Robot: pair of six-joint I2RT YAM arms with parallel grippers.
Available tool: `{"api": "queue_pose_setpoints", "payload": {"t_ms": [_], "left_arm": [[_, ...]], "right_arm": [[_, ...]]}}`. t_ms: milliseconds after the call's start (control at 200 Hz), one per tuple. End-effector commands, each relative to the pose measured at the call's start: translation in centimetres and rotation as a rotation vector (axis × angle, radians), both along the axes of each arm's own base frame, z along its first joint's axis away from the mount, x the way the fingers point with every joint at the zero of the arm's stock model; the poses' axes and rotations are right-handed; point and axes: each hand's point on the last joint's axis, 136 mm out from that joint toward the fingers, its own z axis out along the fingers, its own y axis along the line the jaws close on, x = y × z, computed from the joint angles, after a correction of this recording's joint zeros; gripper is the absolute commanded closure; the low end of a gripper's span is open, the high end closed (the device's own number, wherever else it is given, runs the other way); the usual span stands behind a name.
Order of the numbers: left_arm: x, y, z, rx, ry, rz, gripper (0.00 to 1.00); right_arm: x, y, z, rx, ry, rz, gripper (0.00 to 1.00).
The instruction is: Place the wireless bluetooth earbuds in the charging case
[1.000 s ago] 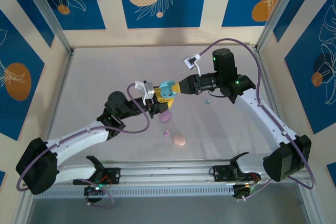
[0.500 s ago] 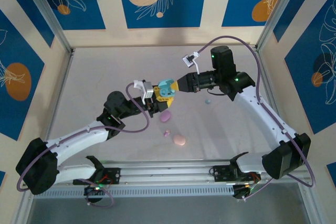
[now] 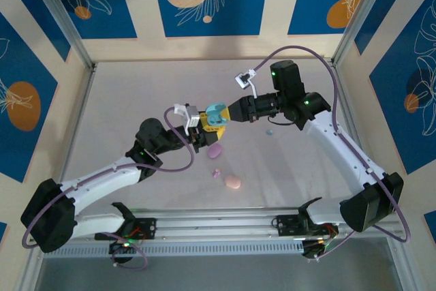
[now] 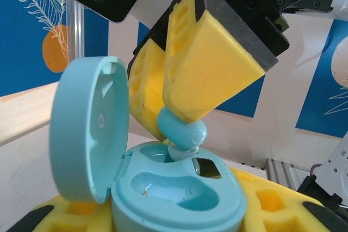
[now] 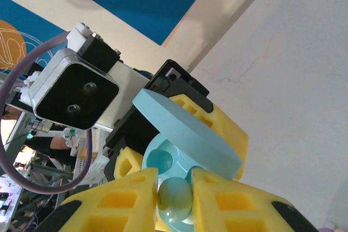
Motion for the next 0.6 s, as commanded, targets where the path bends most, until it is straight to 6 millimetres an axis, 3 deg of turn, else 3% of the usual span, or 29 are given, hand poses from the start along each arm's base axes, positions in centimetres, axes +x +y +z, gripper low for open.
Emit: {"api": "queue_pose_setpoints", "payload": {"t_ms": [0, 595], "left_arm": [[-1.5, 0.0, 3.0, -0.07, -0.089, -0.061, 0.73], [-1.4, -0.1, 2.6, -0.056, -0.083, -0.056, 0.73]], "right_arm": [[0.8, 0.1, -1.0, -0.052, 0.002, -0.034, 0.74], [0.7, -0.7, 0.8, -0.059, -0.04, -0.092, 0.63]]}}
